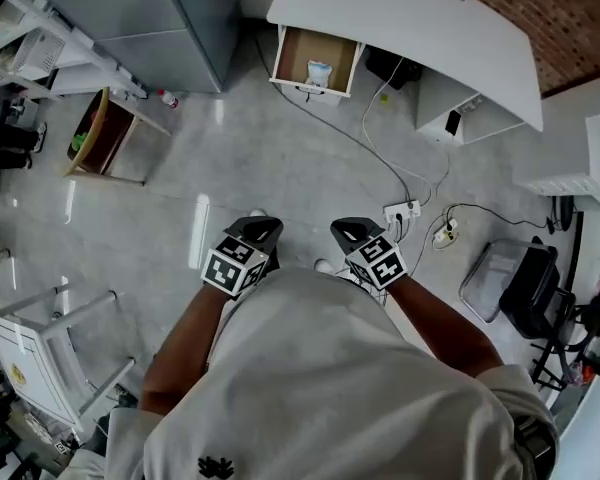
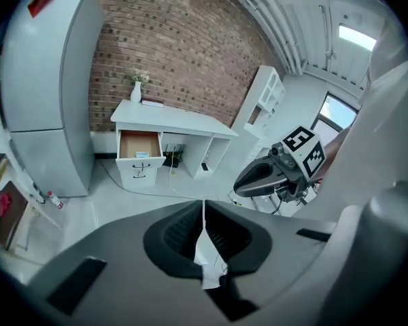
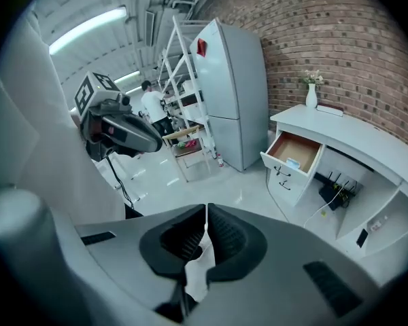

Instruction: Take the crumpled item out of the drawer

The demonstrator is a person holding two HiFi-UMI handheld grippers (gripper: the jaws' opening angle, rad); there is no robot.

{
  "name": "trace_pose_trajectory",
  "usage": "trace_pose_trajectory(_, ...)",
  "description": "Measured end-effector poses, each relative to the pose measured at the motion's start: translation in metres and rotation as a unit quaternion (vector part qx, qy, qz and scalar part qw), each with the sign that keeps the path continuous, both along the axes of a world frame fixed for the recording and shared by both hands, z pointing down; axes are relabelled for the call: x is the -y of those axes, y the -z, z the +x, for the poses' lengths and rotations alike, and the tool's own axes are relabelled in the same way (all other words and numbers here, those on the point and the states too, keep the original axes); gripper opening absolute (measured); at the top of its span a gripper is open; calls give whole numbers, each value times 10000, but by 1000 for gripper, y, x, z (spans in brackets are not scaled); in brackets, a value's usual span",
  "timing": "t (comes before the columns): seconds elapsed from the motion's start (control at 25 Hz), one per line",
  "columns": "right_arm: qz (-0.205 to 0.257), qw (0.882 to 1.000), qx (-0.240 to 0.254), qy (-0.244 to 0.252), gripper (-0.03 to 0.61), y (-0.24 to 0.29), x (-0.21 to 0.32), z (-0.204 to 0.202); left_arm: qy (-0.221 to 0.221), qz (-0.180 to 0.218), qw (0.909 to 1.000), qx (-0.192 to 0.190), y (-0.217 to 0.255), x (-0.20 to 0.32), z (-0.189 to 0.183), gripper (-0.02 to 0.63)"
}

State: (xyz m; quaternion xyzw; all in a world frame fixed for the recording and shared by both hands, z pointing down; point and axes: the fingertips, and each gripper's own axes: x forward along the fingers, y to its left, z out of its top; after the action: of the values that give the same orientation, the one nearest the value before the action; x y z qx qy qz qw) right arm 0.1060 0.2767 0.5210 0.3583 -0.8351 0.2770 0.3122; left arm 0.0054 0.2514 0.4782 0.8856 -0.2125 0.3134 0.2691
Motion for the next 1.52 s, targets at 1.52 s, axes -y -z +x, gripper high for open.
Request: trace_pose_trajectory(1.52, -88, 9619, -2209, 1610, 83, -281, 614, 126, 1022, -1027, 9893, 147, -98, 461, 77, 26)
